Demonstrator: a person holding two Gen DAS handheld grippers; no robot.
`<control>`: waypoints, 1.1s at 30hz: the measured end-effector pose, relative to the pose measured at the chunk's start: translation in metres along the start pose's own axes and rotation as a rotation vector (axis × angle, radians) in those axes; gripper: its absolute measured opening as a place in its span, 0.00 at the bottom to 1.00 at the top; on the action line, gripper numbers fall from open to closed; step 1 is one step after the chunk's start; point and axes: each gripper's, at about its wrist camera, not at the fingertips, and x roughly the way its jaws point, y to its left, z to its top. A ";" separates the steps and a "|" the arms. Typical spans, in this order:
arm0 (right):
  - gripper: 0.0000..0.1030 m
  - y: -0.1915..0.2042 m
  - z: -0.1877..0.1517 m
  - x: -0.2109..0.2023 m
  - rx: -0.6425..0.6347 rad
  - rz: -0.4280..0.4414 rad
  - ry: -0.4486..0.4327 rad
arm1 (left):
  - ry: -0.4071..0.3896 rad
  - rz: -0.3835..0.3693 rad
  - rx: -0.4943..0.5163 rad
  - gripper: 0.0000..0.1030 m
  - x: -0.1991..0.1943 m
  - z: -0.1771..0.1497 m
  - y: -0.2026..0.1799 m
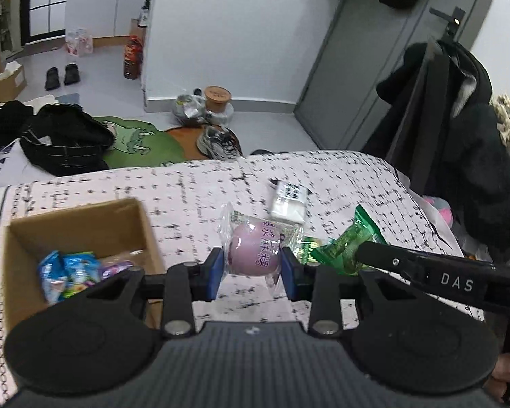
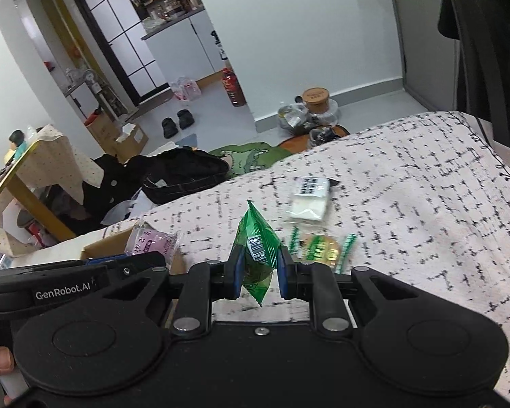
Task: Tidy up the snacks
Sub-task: 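Lift both held snacks and carry them toward the box, then open both tools over the box to drop the cake and green packet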
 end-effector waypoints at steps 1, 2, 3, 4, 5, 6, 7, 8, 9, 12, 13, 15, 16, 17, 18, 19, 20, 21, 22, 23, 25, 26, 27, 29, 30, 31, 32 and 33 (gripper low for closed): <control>0.19 0.004 0.000 0.000 -0.005 0.003 -0.002 | -0.005 0.006 -0.003 0.34 -0.003 0.000 0.004; 0.19 0.009 0.000 0.001 -0.011 0.008 -0.004 | -0.008 0.011 -0.007 0.34 -0.005 0.000 0.008; 0.19 0.012 0.000 0.001 -0.014 0.011 -0.005 | -0.012 0.016 -0.011 0.34 -0.008 -0.001 0.012; 0.19 0.015 0.000 0.001 -0.017 0.015 -0.008 | -0.016 0.021 -0.015 0.34 -0.010 -0.001 0.017; 0.19 0.019 0.000 0.001 -0.019 0.018 -0.010 | -0.019 0.025 -0.019 0.34 -0.013 -0.001 0.020; 0.19 0.022 -0.001 0.001 -0.021 0.022 -0.013 | -0.022 0.030 -0.023 0.34 -0.015 -0.002 0.025; 0.19 0.026 -0.001 0.002 -0.024 0.026 -0.015 | -0.026 0.034 -0.027 0.34 -0.017 -0.002 0.029; 0.19 0.031 -0.001 0.002 -0.027 0.030 -0.017 | -0.028 0.038 -0.033 0.34 -0.020 -0.003 0.033; 0.19 0.034 -0.001 0.002 -0.029 0.035 -0.018 | -0.032 0.042 -0.038 0.34 -0.022 -0.004 0.037; 0.19 0.046 -0.001 0.003 -0.042 0.052 -0.024 | -0.041 0.055 -0.050 0.34 -0.028 -0.006 0.049; 0.19 0.051 -0.002 0.003 -0.045 0.058 -0.024 | -0.044 0.060 -0.054 0.34 -0.030 -0.008 0.053; 0.19 0.059 -0.003 0.003 -0.053 0.069 -0.025 | -0.048 0.070 -0.066 0.34 -0.034 -0.010 0.061; 0.19 0.063 -0.003 0.004 -0.058 0.076 -0.024 | -0.050 0.076 -0.071 0.34 -0.036 -0.011 0.065; 0.19 0.067 -0.005 0.004 -0.060 0.081 -0.022 | -0.050 0.081 -0.076 0.34 -0.037 -0.012 0.069; 0.19 0.070 -0.006 0.004 -0.064 0.088 -0.019 | -0.050 0.085 -0.081 0.34 -0.039 -0.013 0.073; 0.19 0.074 -0.007 0.004 -0.069 0.094 -0.017 | -0.048 0.090 -0.086 0.34 -0.041 -0.014 0.077; 0.19 0.077 -0.008 0.004 -0.072 0.099 -0.015 | -0.048 0.095 -0.091 0.34 -0.041 -0.015 0.080; 0.19 0.080 -0.009 0.004 -0.071 0.108 -0.011 | -0.048 0.099 -0.097 0.34 -0.043 -0.017 0.084; 0.19 0.083 -0.009 0.004 -0.068 0.119 -0.005 | -0.047 0.105 -0.101 0.34 -0.043 -0.018 0.086; 0.19 0.086 -0.011 0.004 -0.066 0.130 0.001 | -0.047 0.111 -0.106 0.34 -0.044 -0.019 0.089; 0.19 0.092 -0.013 0.003 -0.071 0.143 0.008 | -0.052 0.123 -0.113 0.34 -0.046 -0.024 0.095; 0.19 0.096 -0.014 0.003 -0.077 0.146 0.009 | -0.055 0.128 -0.119 0.34 -0.047 -0.025 0.097; 0.19 0.098 -0.016 0.003 -0.081 0.151 0.011 | -0.055 0.134 -0.129 0.35 -0.047 -0.027 0.100; 0.19 0.103 -0.019 0.002 -0.087 0.159 0.019 | -0.059 0.135 -0.140 0.38 -0.048 -0.028 0.105; 0.19 0.105 -0.020 0.002 -0.091 0.163 0.023 | -0.070 0.135 -0.143 0.38 -0.050 -0.028 0.107; 0.19 0.107 -0.022 0.001 -0.094 0.167 0.026 | -0.082 0.135 -0.148 0.38 -0.053 -0.028 0.109; 0.19 0.109 -0.024 0.000 -0.097 0.170 0.028 | -0.086 0.132 -0.152 0.38 -0.054 -0.027 0.111; 0.19 0.112 -0.026 -0.001 -0.102 0.174 0.031 | -0.089 0.128 -0.159 0.39 -0.056 -0.027 0.113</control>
